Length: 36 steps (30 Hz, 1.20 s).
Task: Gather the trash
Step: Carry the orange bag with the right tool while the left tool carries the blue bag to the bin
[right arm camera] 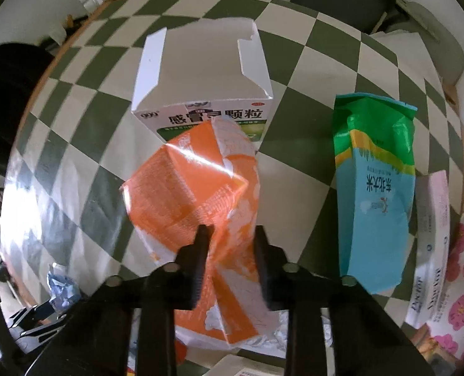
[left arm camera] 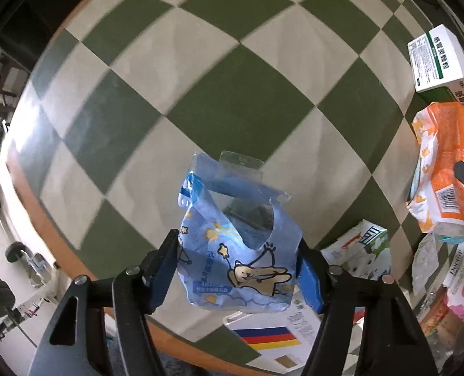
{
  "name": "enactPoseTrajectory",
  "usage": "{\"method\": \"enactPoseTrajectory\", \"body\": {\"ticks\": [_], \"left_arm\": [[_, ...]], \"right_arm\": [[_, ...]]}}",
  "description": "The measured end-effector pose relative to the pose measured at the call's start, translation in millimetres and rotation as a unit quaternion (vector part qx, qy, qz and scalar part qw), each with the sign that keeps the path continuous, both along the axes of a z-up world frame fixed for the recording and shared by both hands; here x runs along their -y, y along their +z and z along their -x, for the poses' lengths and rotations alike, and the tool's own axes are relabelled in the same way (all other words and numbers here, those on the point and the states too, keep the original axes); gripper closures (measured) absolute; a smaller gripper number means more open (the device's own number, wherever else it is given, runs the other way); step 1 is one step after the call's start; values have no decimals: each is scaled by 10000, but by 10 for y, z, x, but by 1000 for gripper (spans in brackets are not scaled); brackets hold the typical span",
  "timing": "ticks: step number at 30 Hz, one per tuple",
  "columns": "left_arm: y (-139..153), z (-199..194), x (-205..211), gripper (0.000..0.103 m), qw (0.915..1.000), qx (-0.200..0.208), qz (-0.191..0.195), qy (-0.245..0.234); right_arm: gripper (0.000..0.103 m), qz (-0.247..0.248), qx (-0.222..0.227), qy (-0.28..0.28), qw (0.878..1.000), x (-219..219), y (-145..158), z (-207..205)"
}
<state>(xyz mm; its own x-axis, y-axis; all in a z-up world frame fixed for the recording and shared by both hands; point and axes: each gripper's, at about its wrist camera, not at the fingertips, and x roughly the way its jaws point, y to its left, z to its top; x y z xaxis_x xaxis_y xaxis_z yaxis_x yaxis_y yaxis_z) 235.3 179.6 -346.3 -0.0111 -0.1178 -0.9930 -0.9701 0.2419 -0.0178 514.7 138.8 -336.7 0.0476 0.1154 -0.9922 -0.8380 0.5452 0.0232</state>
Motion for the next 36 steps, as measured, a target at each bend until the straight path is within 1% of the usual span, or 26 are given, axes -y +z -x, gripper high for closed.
{"method": "enactPoseTrajectory", "body": {"ticks": [3,7,11,13,15,16,18,19,20,21,22,23,26,28,31,32,33,36], "left_arm": [[140,29,-22,38,9996,-137,-203,-159],[334,22,-89,38,9978,-238,-470,-405],[684,-89,-49,38,9936,-250,-817,-740],[839,-170,-20,38,9912,-160,-969,-893],[973,-228,61,38,9883,-57,-1116,-1034],[967,-239,116,38,9864,3,-1205,-1119],[1120,-257,195,38,9808,162,-1408,-1339],[1132,-239,282,38,9781,239,-1493,-1434],[1210,-205,324,38,9751,334,-1573,-1527],[1148,-24,454,38,9722,421,-1651,-1606],[1073,145,432,38,9694,504,-1716,-1681],[1107,222,478,38,9658,608,-1788,-1776],[1060,520,730,38,9539,896,-1994,-2057],[1163,760,829,38,9458,1101,-2063,-2252],[1196,1099,926,38,9368,1294,-2058,-2515],[1199,1230,969,38,9339,1336,-2050,-2607],[1191,1331,1000,38,9323,1361,-2027,-2669],[1138,1663,1136,38,9279,1458,-1890,-2864]], "right_arm": [[84,-297,-166,-154,9993,127,110,42],[86,-587,-318,-417,9969,272,303,37],[87,-826,-284,-716,9936,489,528,33],[87,-928,-282,-877,9914,618,619,96],[88,-1014,-298,-1006,9893,761,711,71],[88,-1077,-283,-1098,9877,853,782,129],[88,-1182,-242,-1237,9850,981,886,200],[88,-1235,-206,-1299,9836,1043,935,260],[88,-1282,-180,-1357,9823,1103,988,323],[89,-1322,-155,-1397,9812,1159,1028,378],[89,-1383,-100,-1466,9794,1252,1115,502],[89,-1426,-55,-1501,9783,1333,1167,587],[89,-1536,115,-1647,9743,1556,1330,947],[89,-1619,225,-1794,9701,1704,1404,1218],[89,-1727,409,-2133,9607,1951,1478,1707],[89,-1775,450,-2324,9552,2071,1491,1936],[89,-1795,468,-2413,9526,2150,1477,2057],[89,-1830,350,-2853,9401,2428,1389,2624]]}}
